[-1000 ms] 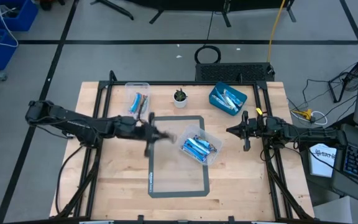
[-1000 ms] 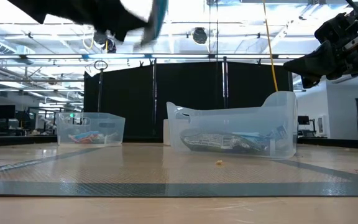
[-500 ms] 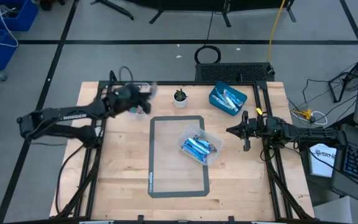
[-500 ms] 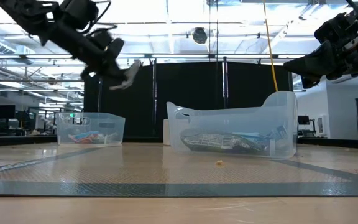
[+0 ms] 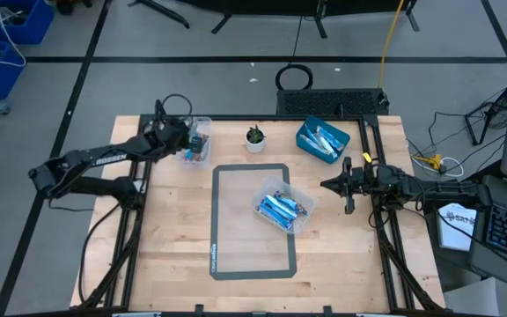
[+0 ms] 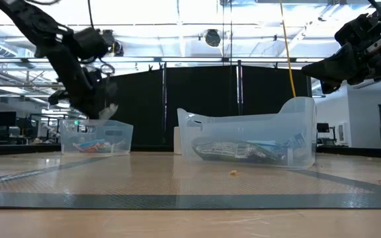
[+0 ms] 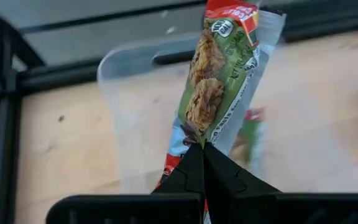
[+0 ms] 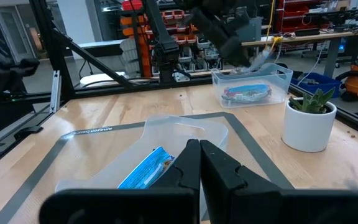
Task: Pick and place Granola Bars by type
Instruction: Put the snack into the left bin, then return to Home Position
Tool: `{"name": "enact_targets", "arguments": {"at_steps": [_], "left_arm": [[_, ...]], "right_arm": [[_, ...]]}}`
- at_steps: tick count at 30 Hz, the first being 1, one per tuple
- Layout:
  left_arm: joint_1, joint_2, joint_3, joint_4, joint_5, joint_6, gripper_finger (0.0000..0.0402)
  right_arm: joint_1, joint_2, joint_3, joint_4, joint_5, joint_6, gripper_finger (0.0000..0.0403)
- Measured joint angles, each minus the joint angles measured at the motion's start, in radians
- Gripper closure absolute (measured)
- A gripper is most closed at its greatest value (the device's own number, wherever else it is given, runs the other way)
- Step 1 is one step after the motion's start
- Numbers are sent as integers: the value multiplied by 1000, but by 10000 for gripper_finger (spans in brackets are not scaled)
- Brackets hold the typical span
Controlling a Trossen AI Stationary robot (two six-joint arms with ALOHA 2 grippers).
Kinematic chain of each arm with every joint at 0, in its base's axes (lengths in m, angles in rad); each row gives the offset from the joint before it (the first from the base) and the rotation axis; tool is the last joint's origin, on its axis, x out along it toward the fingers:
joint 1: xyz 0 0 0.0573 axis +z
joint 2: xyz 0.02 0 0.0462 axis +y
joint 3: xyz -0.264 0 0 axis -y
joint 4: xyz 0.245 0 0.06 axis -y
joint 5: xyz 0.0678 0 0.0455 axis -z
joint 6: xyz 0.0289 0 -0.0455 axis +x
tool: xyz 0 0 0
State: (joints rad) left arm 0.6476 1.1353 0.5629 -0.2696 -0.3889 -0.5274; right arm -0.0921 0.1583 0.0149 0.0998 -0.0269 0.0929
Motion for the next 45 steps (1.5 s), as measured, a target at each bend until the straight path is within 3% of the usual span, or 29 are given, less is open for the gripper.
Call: {"name": "enact_targets", "arguments": {"at_steps": [10,21,24,27,32,34,38,45], "left_arm": [[84,146,0,56,98,21,396],[85,96,0,84,146,86,317],[74,52,-45,165,174,106,296],[44,-31,-151,363,258,135,282],[-49,-189,-427,842,507,171,278],[-96,-242,-534,1020,559,171,277],[-196,-307,-538,966,562,190,277],[-355,-319,-536,955,512,298,277]], "right_arm": [[0,0,0,0,0,0,403],[0,0,0,0,0,0,403],[0,0,0,0,0,0,403],[0,0,0,0,0,0,403],[0,0,0,0,0,0,403],[0,0,0,0,0,0,403],[0,0,0,0,1,0,403],[0,3,0,0,0,0,403]]}}
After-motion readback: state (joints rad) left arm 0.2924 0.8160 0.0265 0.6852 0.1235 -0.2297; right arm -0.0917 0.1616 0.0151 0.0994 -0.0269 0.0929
